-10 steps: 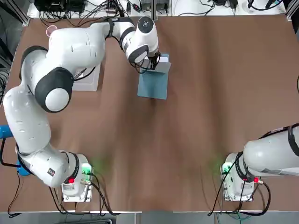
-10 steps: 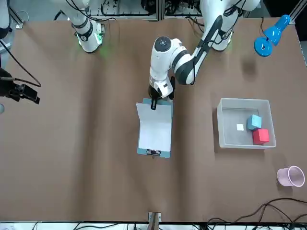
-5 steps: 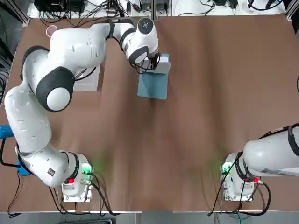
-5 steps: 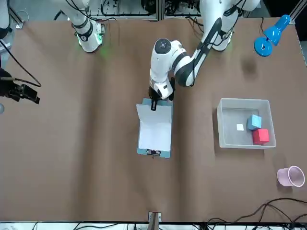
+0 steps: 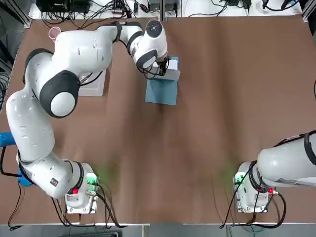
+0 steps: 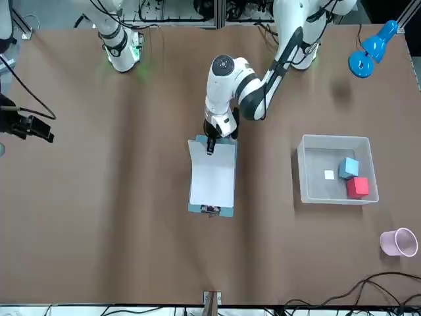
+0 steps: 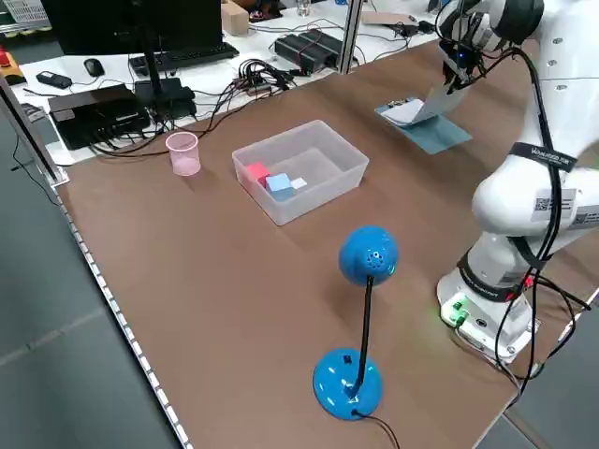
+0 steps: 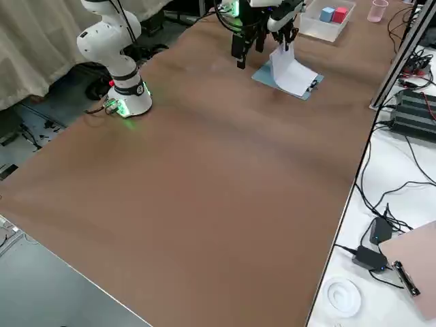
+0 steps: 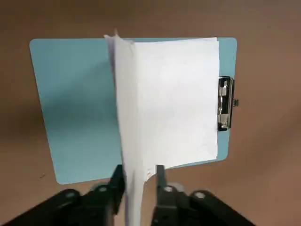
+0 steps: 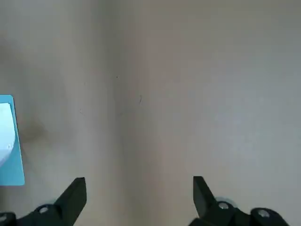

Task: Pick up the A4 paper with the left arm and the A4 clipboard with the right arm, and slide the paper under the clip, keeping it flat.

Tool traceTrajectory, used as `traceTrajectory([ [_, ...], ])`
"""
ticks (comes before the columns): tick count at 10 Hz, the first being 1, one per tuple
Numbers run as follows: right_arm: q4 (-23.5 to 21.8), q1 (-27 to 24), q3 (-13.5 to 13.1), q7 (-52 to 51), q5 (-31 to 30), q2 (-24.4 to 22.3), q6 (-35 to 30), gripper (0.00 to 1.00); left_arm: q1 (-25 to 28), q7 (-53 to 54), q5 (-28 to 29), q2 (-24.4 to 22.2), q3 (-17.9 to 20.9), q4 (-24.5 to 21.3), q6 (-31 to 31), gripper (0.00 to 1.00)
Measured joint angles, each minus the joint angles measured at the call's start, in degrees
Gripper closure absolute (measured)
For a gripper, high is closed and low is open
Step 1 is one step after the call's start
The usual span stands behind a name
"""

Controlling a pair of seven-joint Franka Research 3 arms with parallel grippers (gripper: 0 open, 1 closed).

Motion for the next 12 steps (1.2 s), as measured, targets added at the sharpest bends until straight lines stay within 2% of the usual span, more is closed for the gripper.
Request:
traceTrajectory([
  [1, 0.0, -0.01, 0.0, 0.0, 0.0, 0.0, 0.0, 0.0, -0.01, 0.0, 0.0, 0.03, 0.0, 0.0, 0.0, 0.56],
  [2, 0.0, -0.06, 0.0, 0.0, 0.0, 0.0, -0.03, 0.0, -0.06, 0.08, 0.0, 0.08, -0.01, 0.0, 0.0, 0.47],
  [5, -0.02, -0.21, 0.0, 0.0, 0.0, 0.0, -0.18, 0.0, -0.12, 0.24, 0.0, 0.21, -0.01, 0.0, 0.0, 0.03],
  [6, -0.03, -0.22, 0.0, 0.0, 0.0, 0.0, -0.19, 0.0, -0.12, 0.36, 0.01, 0.21, -0.01, 0.0, 0.0, 0.0],
  [12, -0.05, -0.23, 0.0, 0.0, 0.0, 0.0, -0.2, 0.0, -0.75, 1.4, 0.02, -0.4, -0.38, 0.31, -2.14, 0.0],
])
